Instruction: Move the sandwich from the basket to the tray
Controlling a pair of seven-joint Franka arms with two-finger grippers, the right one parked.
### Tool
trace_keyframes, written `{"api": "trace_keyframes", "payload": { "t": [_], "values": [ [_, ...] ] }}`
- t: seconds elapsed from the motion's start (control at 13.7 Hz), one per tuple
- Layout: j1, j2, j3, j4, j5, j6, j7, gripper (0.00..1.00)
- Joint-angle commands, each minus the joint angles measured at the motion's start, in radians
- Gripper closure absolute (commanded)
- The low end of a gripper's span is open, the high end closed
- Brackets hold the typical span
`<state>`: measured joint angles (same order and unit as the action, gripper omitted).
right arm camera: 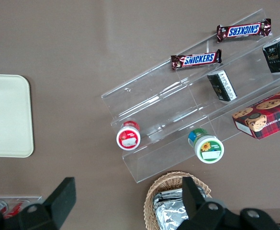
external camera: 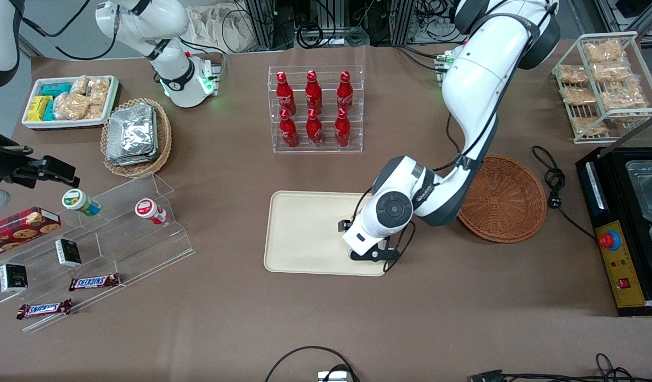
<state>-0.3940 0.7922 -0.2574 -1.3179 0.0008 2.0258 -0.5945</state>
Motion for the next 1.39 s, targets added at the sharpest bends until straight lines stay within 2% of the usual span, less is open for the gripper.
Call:
{"api": "trace_keyframes", "payload": {
  "t": [0.0, 0.44, 0.73, 0.88, 1.1, 1.32],
  "values": [
    [0.004, -0.088, 0.007, -0.039, 0.011, -0.103, -0.019, 0.0],
    [0.115, -0.391, 0.009, -0.39, 0.016, -0.124, -0.019, 0.0],
    [0.205, -0.52, 0.009, -0.498, 0.016, -0.134, -0.018, 0.0],
    [0.279, -0.559, 0.007, -0.463, 0.015, -0.201, -0.002, 0.0],
    [0.392, -0.544, 0.007, -0.298, 0.011, -0.343, -0.002, 0.0],
    [0.461, -0.53, 0.007, -0.242, 0.013, -0.352, -0.001, 0.0]
  ]
}}
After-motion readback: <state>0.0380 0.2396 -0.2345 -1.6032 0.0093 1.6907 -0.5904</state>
